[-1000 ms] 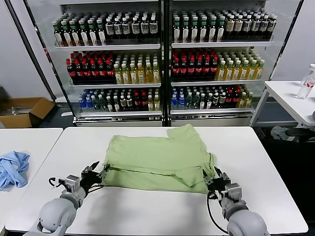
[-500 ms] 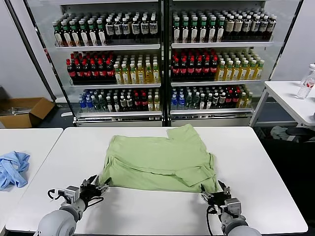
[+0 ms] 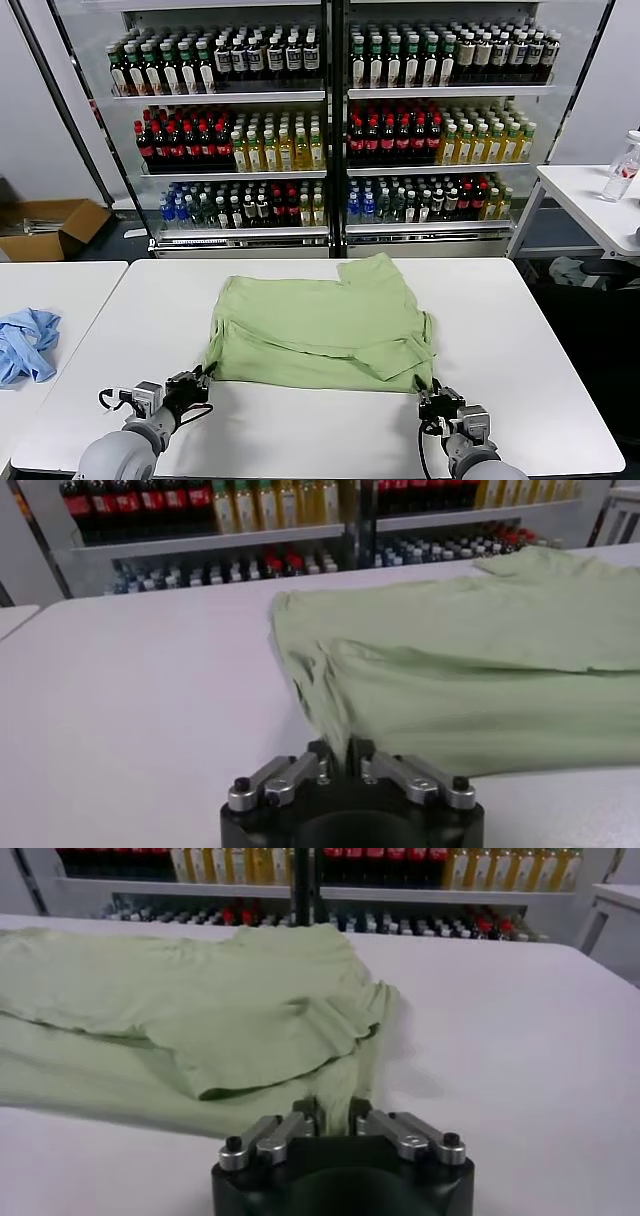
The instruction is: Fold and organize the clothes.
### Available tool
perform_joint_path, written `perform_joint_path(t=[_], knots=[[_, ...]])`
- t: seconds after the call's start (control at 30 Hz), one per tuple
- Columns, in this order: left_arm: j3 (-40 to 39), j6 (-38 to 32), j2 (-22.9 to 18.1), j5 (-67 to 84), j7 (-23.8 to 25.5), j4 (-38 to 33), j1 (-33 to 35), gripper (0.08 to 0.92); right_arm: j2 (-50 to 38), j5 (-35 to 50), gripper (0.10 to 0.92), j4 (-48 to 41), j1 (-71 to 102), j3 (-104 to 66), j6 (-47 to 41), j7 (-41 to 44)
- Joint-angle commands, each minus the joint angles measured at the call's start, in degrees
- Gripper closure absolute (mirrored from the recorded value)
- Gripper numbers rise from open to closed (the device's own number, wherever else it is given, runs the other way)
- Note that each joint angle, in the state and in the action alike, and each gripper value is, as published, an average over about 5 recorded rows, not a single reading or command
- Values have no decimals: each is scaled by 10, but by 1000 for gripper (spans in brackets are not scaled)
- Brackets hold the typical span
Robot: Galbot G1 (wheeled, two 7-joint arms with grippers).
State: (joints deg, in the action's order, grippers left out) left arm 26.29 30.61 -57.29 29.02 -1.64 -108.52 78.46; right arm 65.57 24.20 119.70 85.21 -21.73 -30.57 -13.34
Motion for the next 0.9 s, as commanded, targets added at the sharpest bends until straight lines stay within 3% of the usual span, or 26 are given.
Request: perform_joint_path(t=[0.03,0.23,0.4,0.67,0.8,0.9], knots=[[10,15,1,-2,9,-31,24,865,-17,25,892,76,57,-28,0,-3],[84,24,26,-15,12,-183,175,904,-39,21,895,166,188,-111,3,9],[114,24,31,-35,19,-227,279,904,-35,-14,895,168,251,-121,41,25],[91,14,-3,-80,38,-225,294,904,-17,-58,859,170,269,-111,52,33],[98,19,4,-136,45,-215,274,885,-17,-58,752,184,272,-110,43,36],[118,24,10,-131,46,-237,274,819,-29,-39,665,216,270,-144,30,32]])
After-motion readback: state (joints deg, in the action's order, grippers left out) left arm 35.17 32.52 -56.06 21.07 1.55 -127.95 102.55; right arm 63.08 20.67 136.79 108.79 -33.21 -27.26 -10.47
